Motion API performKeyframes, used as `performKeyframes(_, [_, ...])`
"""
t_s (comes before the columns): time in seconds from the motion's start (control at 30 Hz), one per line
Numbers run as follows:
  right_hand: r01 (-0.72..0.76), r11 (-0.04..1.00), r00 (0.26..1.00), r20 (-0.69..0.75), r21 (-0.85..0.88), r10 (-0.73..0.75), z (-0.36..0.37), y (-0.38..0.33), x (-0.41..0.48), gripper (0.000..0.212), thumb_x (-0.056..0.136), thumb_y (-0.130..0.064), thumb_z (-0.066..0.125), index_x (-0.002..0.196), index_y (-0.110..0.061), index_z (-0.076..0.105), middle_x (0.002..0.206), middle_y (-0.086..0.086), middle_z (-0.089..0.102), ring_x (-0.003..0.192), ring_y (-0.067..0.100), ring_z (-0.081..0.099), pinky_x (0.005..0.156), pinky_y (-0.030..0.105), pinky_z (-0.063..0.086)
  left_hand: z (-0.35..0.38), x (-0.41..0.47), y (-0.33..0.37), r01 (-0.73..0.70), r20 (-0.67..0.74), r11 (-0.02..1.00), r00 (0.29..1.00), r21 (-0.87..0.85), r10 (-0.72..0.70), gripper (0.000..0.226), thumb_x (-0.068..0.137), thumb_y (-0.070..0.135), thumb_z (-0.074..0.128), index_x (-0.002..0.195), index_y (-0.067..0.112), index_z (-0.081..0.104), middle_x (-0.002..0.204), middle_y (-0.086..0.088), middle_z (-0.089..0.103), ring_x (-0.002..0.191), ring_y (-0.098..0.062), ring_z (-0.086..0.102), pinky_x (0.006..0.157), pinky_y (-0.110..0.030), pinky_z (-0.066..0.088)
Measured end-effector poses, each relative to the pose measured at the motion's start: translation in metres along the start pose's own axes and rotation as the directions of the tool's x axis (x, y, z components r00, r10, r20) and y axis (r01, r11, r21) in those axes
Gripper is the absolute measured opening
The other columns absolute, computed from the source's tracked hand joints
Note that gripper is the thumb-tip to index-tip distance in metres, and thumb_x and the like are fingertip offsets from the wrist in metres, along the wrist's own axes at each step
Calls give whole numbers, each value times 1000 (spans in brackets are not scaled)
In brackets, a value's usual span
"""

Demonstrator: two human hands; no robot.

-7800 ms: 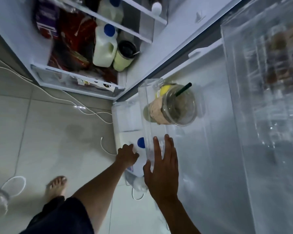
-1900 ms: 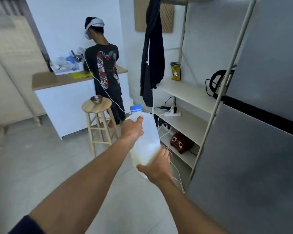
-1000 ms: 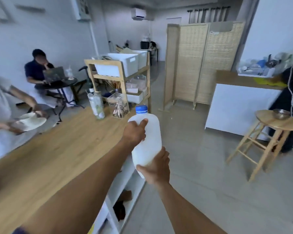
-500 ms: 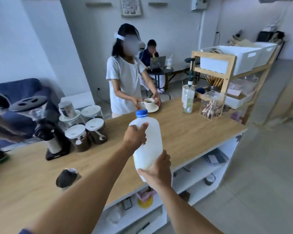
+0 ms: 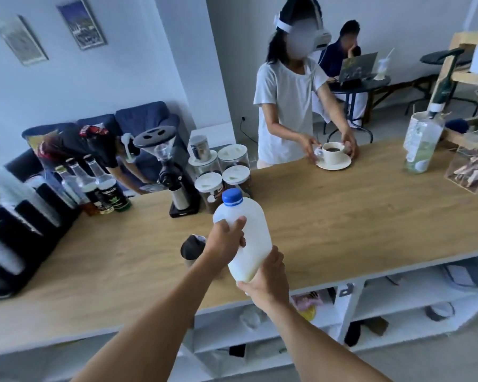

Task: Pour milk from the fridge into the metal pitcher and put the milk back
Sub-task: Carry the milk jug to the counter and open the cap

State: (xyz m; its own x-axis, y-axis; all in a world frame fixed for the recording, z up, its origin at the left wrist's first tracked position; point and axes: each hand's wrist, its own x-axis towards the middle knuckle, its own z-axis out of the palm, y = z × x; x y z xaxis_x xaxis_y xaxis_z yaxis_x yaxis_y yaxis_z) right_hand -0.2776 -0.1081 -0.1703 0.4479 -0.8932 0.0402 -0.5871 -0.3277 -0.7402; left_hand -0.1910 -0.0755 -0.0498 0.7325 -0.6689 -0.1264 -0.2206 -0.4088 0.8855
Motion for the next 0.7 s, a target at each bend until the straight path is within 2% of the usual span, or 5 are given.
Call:
performKeyframes(0.17, [63, 998, 997, 48, 1, -63, 29, -3, 12, 103, 50, -43, 85, 134, -13, 33, 122, 0, 44, 109, 16, 49, 72, 22, 44, -14, 9, -31, -25, -27, 1000, 999, -10, 25, 45, 98, 37, 46, 63, 9, 51, 62, -4, 60, 65, -16, 53, 67, -30, 41])
performKeyframes(0.37, [-12, 1000, 999, 46, -10, 12, 56, 3, 29, 99, 51, -44, 79, 133, -16, 32, 120, -2, 42, 111, 16, 47, 72, 26, 48, -13, 32, -58, -86, 94, 996, 992, 32, 83, 45, 98, 42, 44, 70, 7, 55, 69, -5, 66, 64, -12, 55, 66, -27, 43])
performKeyframes(0.53, [21, 997, 993, 117, 75, -30, 58, 3, 57, 84, 56, -38, 83, 125, -28, 36, 110, -13, 39, 97, 6, 48, 68, 21, 45, -13, 61, -74, -242, 256, 959, 946, 149, 199, 29, 101, 30, 41, 92, 9, 59, 76, 14, 60, 67, 10, 52, 63, -6, 39])
performKeyframes(0.63, [65, 998, 957, 283, 16, -66, 39, 5, 84, 71, 70, -28, 76, 129, -31, 37, 118, -12, 43, 106, 9, 52, 81, 26, 48, -14, 75, -80, -269, 264, 959, 935, 95, 236, 27, 102, 27, 39, 88, 12, 56, 82, 9, 63, 75, -1, 55, 70, -10, 42])
performKeyframes(0.7, [109, 984, 952, 298, -140, -63, 17, 4, 107, 46, 85, -16, 59, 129, -22, 48, 125, 0, 50, 113, 18, 53, 90, 32, 46, -11, 83, -82, -255, 245, 967, 939, 29, 240, 32, 102, 32, 37, 87, 12, 56, 82, 1, 65, 84, -16, 59, 80, -26, 46])
